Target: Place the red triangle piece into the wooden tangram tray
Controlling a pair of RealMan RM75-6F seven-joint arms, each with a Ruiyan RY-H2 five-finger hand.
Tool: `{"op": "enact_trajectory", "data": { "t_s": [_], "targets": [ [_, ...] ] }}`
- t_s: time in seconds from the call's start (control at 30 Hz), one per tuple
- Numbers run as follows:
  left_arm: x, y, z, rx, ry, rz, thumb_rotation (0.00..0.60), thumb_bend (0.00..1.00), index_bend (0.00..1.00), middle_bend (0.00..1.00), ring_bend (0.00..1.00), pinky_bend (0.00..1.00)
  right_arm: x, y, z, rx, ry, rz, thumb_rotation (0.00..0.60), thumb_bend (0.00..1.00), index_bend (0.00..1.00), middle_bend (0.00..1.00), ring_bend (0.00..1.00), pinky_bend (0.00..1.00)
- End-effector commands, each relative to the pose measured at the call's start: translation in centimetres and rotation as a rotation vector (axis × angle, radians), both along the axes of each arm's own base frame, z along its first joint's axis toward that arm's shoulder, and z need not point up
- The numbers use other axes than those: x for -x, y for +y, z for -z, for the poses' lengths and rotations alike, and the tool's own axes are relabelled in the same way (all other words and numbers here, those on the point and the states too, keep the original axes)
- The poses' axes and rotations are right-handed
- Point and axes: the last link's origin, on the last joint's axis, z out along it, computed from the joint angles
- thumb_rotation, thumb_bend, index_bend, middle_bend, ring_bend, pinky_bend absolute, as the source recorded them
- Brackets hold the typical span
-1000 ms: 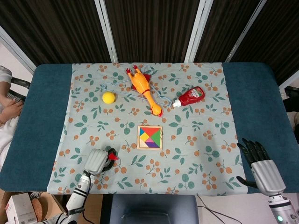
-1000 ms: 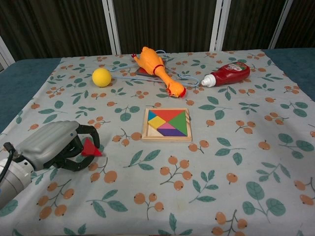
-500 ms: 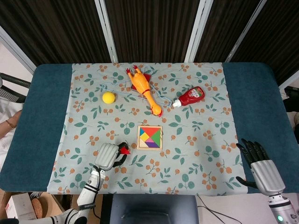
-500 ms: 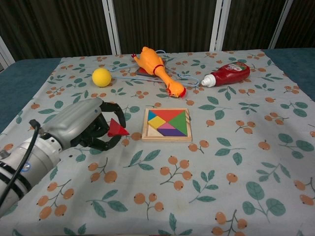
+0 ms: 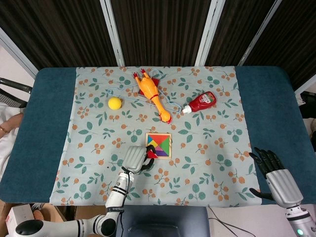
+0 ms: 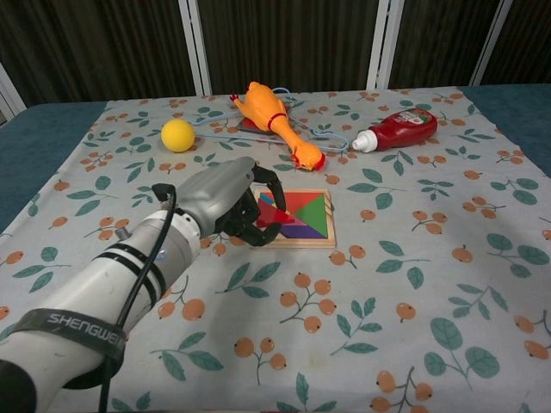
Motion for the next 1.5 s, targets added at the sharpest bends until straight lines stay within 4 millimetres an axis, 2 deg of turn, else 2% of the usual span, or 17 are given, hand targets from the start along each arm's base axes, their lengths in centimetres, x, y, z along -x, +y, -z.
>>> {"op": "enact_trajectory", "data": {
  "t_s": [0.03, 0.27, 0.47, 0.97, 1.5],
  "targets": [
    [-0.8, 0.5, 0.7, 0.000, -0.003, -0.001, 0.600, 0.40, 0.62, 1.00, 1.00, 1.00, 0.2, 0.2, -0.3, 0.002, -0.003, 0.005, 0.600, 0.20, 0.00, 0.00, 0.00, 0.00],
    [-1.3, 1.6, 2.2, 0.002, 0.025, -0.016, 0.600, 0.40, 0.61, 1.00, 1.00, 1.00, 0.6, 0.5, -1.2, 0.026, -0.015, 0.010, 0.600, 0.20, 0.00, 0.00, 0.00, 0.00],
    [-1.3, 1.9, 2.8, -0.001, 0.039, -0.029, 0.600, 0.40, 0.59, 1.00, 1.00, 1.00, 0.8, 0.6, -1.6, 0.032, -0.025, 0.011, 0.600, 0.20, 0.00, 0.00, 0.00, 0.00],
    [-0.5, 1.9, 3.0, -0.001, 0.067, -0.038, 0.600, 0.40, 0.54, 1.00, 1.00, 1.00, 0.9, 0.9, -1.8, 0.037, -0.030, 0.006, 0.600, 0.20, 0.00, 0.00, 0.00, 0.00],
    [0.1, 2.1, 3.1, 0.005, 0.073, -0.057, 0.600, 0.40, 0.41, 1.00, 1.00, 1.00, 0.9, 0.9, -1.9, 0.038, -0.033, 0.007, 0.600, 0.20, 0.00, 0.00, 0.00, 0.00]
  ]
}}
